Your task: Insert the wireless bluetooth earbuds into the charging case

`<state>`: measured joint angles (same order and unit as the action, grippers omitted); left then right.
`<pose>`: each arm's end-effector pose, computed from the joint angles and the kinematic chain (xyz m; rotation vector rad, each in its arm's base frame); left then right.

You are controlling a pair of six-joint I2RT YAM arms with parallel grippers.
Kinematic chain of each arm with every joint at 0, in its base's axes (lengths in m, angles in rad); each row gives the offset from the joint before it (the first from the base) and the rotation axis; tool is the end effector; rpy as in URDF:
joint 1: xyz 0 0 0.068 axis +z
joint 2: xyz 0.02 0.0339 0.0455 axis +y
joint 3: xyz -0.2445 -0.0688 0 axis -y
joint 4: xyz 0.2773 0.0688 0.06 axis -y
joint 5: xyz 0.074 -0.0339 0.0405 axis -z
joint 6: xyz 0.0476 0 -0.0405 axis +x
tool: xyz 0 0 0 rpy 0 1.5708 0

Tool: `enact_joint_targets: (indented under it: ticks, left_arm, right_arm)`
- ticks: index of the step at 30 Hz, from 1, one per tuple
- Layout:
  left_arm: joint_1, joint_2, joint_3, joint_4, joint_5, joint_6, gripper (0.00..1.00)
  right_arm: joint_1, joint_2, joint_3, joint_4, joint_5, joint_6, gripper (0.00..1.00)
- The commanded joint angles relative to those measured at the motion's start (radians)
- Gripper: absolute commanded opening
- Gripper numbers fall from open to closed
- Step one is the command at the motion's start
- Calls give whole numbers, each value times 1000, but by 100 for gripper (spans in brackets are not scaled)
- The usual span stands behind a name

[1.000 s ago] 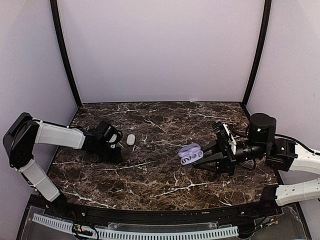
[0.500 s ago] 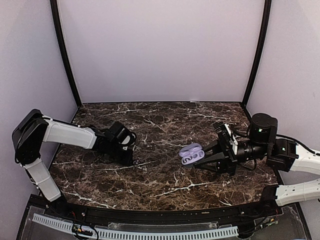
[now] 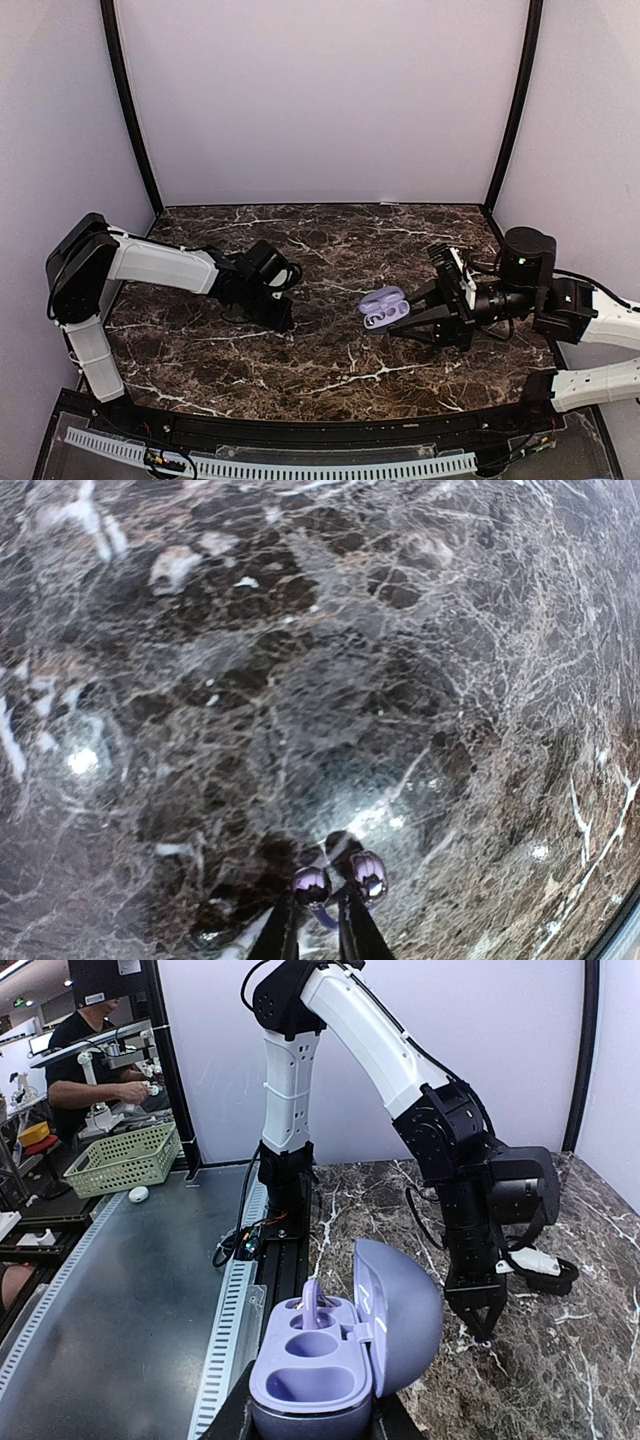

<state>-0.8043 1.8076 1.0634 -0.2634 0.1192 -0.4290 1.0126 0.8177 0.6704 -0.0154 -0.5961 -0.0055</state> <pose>0.2642 -0.2825 0.1049 0.5475 2.6344 -0.5810 0.1086 0.2243 0.2922 -1.2978 1.3539 1.2319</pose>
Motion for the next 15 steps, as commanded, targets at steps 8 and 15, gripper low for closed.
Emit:
enact_joint_targets:
  ticks: [8,15]
  left_arm:
    - [-35,-69,51,-15,2,108,24]
    - [-35,-130,29,-45,-46,225,30]
  right_arm:
    - [5,-16,-11,28,9,6,0]
    - [5,-22,-12,29,10,6,0]
